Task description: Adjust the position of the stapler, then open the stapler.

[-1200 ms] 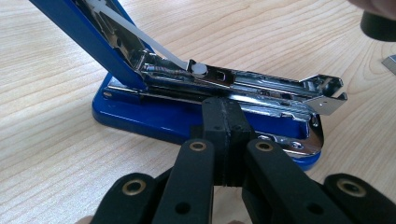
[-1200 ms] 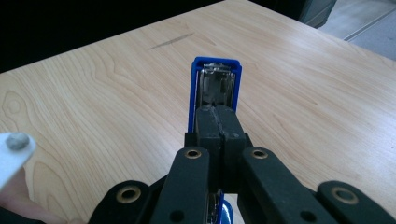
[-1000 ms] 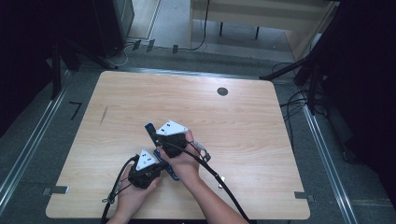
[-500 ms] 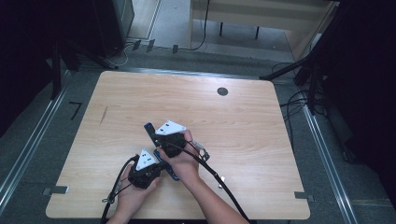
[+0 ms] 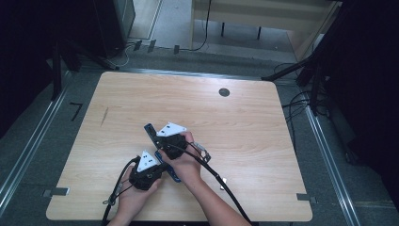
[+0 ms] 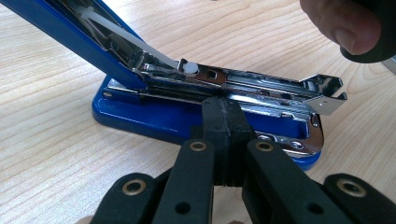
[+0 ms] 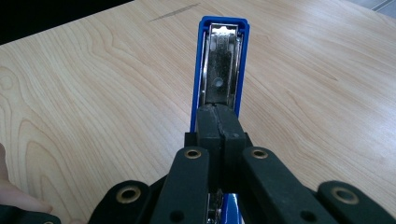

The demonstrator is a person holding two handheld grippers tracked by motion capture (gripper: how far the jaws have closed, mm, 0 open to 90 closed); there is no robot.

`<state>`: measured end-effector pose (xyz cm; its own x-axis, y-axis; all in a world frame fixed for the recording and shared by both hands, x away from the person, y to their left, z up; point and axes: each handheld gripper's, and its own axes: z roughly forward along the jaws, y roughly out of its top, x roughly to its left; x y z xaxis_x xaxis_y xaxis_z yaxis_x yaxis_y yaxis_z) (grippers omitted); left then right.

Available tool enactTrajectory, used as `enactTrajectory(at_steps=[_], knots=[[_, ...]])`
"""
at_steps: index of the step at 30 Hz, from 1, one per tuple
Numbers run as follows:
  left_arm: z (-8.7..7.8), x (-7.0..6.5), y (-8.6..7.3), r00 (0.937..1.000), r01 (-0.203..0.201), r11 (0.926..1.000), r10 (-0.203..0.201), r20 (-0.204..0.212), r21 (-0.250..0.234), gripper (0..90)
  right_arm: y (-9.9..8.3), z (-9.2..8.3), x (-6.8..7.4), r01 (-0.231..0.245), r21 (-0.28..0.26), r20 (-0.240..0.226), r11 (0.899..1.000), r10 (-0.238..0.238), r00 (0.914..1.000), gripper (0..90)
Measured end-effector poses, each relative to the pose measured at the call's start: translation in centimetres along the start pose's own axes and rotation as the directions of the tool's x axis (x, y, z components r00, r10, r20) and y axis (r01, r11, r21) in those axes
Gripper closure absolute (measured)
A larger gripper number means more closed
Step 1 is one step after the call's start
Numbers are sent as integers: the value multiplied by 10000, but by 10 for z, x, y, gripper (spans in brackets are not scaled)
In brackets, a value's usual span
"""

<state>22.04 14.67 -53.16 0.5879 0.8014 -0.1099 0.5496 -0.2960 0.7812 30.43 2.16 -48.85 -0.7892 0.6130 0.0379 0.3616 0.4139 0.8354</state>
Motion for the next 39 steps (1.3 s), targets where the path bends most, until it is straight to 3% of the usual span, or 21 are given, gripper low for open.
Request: enactTrajectory(at_steps=[22, 27, 32, 39], knots=[[0, 0, 0, 10000, -56, 10000, 56, 1, 18, 900, -4, 12, -2, -177, 361, -103, 9992, 180, 9998, 900], [0, 0, 0, 10000, -60, 10000, 60, 10, 10, 900, -7, 20, -1, 4, 742, 58, 9972, -9, 10000, 900], [0, 0, 0, 10000, -50, 10000, 50, 17, 9, 900, -8, 20, -3, -164, 691, 112, 9975, 157, 9998, 900], [0, 1, 0, 10000, -5, 10000, 5, 40, -8, 900, -1, -4, -1, -2, -191, 254, 9998, 7, 9997, 900]])
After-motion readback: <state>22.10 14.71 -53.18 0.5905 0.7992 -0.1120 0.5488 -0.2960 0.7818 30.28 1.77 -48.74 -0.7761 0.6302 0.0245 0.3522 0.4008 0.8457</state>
